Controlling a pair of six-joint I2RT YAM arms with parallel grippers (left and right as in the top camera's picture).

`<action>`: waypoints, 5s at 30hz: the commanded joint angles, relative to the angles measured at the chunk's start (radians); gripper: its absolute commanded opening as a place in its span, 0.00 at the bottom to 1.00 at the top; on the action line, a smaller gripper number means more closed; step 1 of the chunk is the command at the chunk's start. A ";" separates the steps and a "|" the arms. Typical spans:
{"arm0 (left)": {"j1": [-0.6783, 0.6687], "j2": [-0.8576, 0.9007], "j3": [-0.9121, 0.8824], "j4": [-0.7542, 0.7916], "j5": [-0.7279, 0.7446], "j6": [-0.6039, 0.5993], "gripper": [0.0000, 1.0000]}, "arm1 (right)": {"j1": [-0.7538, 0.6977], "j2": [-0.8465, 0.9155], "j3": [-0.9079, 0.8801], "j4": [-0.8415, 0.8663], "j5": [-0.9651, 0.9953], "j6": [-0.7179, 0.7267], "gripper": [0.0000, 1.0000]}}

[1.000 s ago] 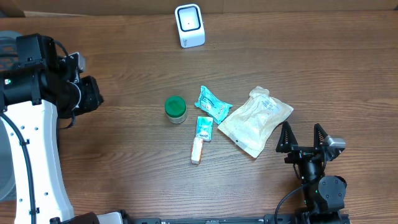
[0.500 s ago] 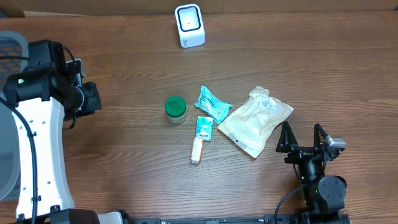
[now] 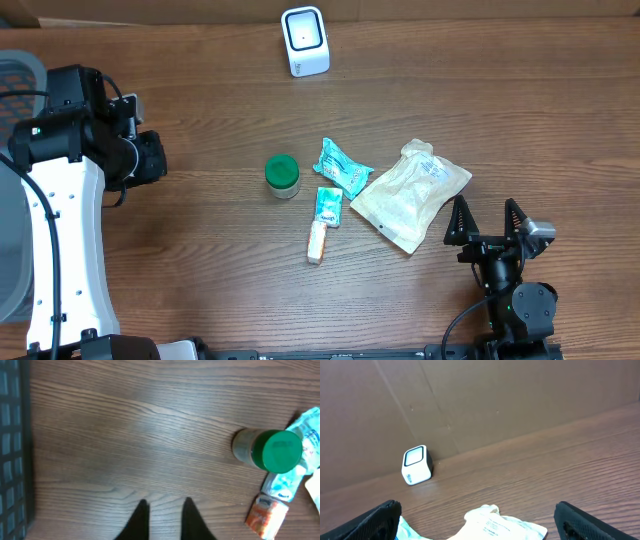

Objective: Scan the item barcode

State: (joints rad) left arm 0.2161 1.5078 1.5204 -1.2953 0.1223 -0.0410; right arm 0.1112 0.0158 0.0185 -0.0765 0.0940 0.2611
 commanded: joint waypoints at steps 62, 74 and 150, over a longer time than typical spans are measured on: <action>-0.008 0.004 -0.010 -0.025 0.875 -0.399 0.04 | -0.001 -0.003 -0.010 0.004 0.010 -0.004 1.00; -0.008 0.004 -0.010 -0.024 0.892 -0.439 0.04 | -0.001 -0.003 -0.010 0.004 0.010 -0.004 1.00; -0.009 0.030 -0.014 0.125 -0.305 -0.269 1.00 | -0.001 -0.003 -0.010 0.013 -0.057 0.008 1.00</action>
State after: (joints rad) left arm 0.2111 1.5330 1.5127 -1.1736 -0.1944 -0.3325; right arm 0.1112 0.0158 0.0185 -0.0734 0.0929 0.2619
